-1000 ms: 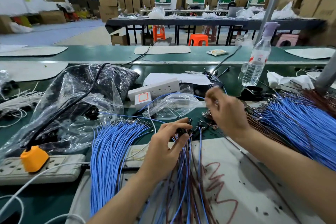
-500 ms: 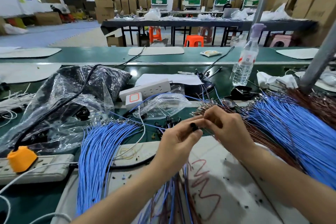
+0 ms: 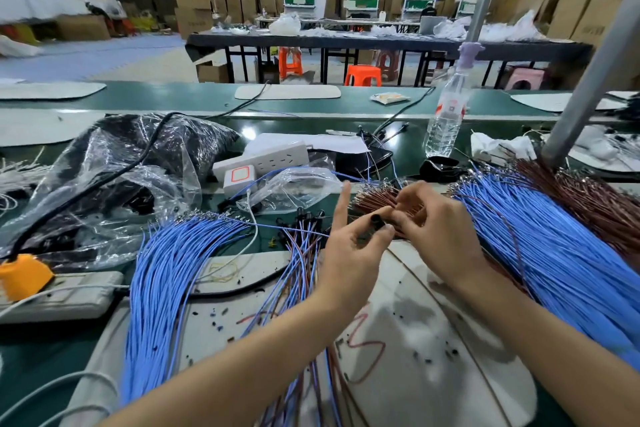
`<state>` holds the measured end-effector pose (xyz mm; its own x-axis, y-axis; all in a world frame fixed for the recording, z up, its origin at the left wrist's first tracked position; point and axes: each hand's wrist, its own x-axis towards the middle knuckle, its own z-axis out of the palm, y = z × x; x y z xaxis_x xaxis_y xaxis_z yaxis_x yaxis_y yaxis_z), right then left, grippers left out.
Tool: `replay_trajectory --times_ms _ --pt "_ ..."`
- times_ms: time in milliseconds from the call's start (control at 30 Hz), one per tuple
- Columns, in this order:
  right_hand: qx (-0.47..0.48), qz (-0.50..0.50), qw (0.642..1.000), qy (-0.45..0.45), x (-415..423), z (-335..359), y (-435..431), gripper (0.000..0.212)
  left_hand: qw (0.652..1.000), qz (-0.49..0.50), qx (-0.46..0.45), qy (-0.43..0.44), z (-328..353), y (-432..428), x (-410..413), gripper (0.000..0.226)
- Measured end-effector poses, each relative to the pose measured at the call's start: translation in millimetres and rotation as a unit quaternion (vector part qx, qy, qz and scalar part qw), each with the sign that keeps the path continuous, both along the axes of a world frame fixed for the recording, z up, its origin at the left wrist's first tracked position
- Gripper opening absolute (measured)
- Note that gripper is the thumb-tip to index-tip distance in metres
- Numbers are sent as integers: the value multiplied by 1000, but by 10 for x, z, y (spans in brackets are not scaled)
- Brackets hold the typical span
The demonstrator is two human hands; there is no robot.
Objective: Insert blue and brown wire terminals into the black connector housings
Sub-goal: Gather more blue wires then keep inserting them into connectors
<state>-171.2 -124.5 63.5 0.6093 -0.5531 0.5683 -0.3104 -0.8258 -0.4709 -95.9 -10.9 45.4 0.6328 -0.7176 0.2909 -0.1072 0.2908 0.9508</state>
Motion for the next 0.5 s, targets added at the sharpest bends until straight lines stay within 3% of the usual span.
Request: replay_trajectory --times_ms 133,200,367,500 --pt "70 -44 960 269 64 -31 -219 34 999 20 45 -2 -72 2 104 20" --pt "88 -35 934 343 122 -22 -274 36 996 19 84 -25 -109 48 181 20" --pt "71 -48 924 372 314 42 -330 18 986 2 157 -62 -200 88 259 19" --pt "73 -57 908 409 388 47 -345 23 974 -1 198 -112 -232 48 256 16"
